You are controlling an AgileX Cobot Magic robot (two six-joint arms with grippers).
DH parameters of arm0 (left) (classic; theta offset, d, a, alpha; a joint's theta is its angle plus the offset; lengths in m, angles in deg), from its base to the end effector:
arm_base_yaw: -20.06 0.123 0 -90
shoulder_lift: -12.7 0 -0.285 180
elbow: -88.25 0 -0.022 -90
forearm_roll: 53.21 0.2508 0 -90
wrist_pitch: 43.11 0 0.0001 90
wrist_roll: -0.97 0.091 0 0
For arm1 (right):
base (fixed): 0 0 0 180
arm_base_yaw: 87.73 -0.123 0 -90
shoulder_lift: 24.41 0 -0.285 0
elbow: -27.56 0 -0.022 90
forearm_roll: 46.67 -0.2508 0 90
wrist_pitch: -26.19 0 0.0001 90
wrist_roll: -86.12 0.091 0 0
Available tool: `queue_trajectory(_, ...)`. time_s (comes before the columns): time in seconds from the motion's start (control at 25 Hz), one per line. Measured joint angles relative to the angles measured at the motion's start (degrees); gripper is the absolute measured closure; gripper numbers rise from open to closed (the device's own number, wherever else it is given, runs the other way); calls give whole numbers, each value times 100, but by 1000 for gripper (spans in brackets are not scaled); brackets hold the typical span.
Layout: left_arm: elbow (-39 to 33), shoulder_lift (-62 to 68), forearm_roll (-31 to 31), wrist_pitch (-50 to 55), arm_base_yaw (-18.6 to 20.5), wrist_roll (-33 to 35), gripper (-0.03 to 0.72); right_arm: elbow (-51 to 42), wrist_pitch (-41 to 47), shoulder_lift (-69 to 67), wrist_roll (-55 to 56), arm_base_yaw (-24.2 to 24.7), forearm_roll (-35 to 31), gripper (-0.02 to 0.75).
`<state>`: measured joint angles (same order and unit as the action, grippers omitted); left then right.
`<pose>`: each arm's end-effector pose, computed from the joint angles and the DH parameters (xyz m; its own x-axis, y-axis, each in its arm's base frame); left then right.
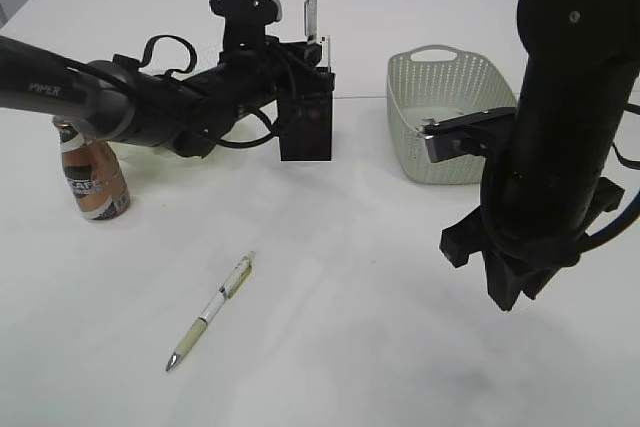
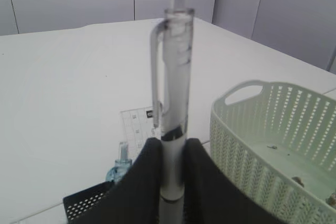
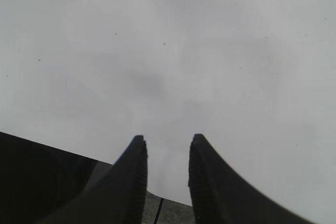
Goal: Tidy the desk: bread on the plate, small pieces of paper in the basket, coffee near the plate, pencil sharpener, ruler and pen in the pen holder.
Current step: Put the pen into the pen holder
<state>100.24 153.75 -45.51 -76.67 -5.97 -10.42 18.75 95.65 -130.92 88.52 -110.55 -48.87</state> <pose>0.4648 -0.2345 0.1520 -0.1331 -0.0310 -0.9906 0.4942 0.8643 -0.0934 0.2840 0.1230 0.2183 -0.9384 -0.3349 0.0849 -0.3334 0.9423 0.0312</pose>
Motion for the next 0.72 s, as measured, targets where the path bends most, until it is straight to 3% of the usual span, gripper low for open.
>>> queue_trajectory(0.72,0,90,0,0,0,0,584,0,0,0,0,0,0,500)
